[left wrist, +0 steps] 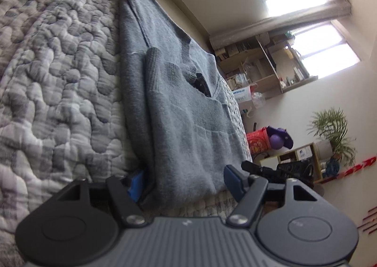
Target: Fold clothes
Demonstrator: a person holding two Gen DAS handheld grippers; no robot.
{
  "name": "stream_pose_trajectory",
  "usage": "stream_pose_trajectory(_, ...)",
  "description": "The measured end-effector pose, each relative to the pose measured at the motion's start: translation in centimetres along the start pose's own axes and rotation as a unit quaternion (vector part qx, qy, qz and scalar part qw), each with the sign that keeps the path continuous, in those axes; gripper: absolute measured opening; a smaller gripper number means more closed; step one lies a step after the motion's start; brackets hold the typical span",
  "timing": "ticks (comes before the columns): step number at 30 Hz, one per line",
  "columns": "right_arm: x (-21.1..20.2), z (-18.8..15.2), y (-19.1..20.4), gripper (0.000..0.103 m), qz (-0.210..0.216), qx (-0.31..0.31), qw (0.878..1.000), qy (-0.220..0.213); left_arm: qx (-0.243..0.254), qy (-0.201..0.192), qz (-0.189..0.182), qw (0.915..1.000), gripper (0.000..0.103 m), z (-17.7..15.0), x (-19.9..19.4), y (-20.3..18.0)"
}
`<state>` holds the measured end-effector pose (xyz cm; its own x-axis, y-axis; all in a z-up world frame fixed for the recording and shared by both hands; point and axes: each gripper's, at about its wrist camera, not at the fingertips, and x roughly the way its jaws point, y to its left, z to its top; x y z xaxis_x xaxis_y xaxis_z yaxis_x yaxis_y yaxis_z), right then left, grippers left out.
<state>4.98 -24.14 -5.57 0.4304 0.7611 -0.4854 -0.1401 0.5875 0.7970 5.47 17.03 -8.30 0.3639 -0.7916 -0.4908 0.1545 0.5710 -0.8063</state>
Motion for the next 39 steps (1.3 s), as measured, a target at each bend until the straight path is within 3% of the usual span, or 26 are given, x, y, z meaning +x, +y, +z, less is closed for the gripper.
stream_pose_trajectory(2, 0.0, 0.0, -0.1, 0.034, 0.003, 0.004, 1.0, 0.005, -0.008, -0.006, -0.007, 0.9999, 0.056, -0.3, 0.0, 0.2)
stream_pose_trajectory(4, 0.0, -0.1, -0.6, 0.027, 0.007, 0.009, 1.0, 0.005, -0.015, -0.011, -0.014, 0.9997, 0.052, -0.6, -0.1, 0.3)
stream_pose_trajectory(6, 0.0, 0.0, -1.0, 0.02, 0.014, 0.019, 1.0, 0.001, -0.023, -0.017, -0.022, 0.9994, 0.026, -0.8, -0.1, 0.5)
stream_pose_trajectory(8, 0.0, 0.1, -1.1, 0.019, 0.028, 0.032, 0.999, -0.005, -0.03, -0.022, -0.029, 0.9989, 0.019, -1.1, -0.1, 0.7)
stream_pose_trajectory(14, -1.5, -0.3, -0.8, 0.015, 0.069, 0.064, 0.995, -0.033, -0.052, -0.049, -0.056, 0.9958, 0.017, -2.3, -0.7, 0.9)
stream_pose_trajectory(24, -4.2, -1.2, 1.7, 0.015, 0.091, 0.079, 0.99, -0.072, -0.095, -0.096, -0.098, 0.9859, 0.017, -5.6, -3.8, -0.7)
stream_pose_trajectory(39, -8.9, -7.3, 5.7, 0.015, 0.089, 0.127, 0.984, -0.082, -0.153, -0.084, -0.1, 0.9796, 0.017, -13.4, -7.5, -4.0)
